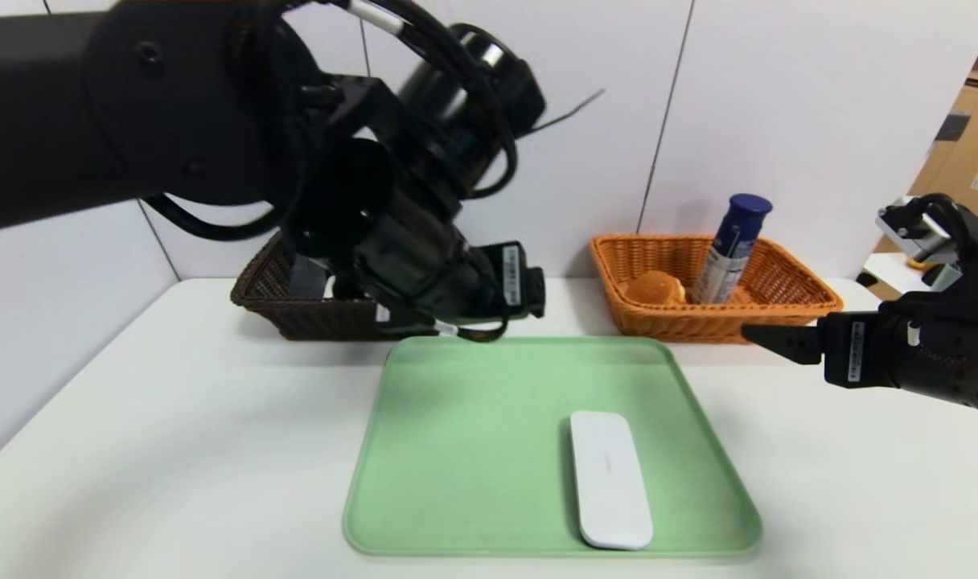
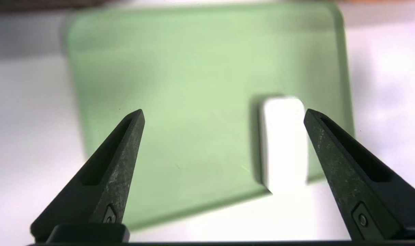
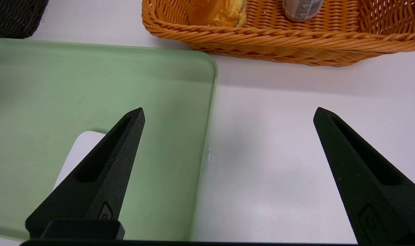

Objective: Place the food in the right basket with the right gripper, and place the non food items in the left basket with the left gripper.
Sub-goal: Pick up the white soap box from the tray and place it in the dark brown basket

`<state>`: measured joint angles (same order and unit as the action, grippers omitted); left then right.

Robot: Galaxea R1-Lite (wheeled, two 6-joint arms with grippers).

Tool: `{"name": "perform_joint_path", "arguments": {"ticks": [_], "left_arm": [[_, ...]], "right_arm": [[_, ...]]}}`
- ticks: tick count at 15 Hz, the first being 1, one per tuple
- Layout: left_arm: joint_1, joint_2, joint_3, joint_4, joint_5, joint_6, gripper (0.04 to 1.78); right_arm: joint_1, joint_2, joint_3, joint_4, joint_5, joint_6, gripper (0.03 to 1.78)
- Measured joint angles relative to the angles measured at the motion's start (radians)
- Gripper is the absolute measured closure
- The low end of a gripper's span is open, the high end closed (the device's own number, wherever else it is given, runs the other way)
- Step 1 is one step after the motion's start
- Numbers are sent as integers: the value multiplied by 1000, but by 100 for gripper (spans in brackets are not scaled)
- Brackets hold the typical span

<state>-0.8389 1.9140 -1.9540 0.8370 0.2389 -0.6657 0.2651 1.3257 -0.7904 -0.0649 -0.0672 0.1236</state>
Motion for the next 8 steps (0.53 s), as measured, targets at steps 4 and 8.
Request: {"name": "perform_joint_path", "arguments": {"ticks": [4,8], "left_arm": [[-178,107,-1,-2,74,-150,15],[-270,227,-4,-61,147,-183,14]], "right_arm": [[0,-3,16,-2,0,1,10],[-2,-13,54,-3,1,3,10]]}}
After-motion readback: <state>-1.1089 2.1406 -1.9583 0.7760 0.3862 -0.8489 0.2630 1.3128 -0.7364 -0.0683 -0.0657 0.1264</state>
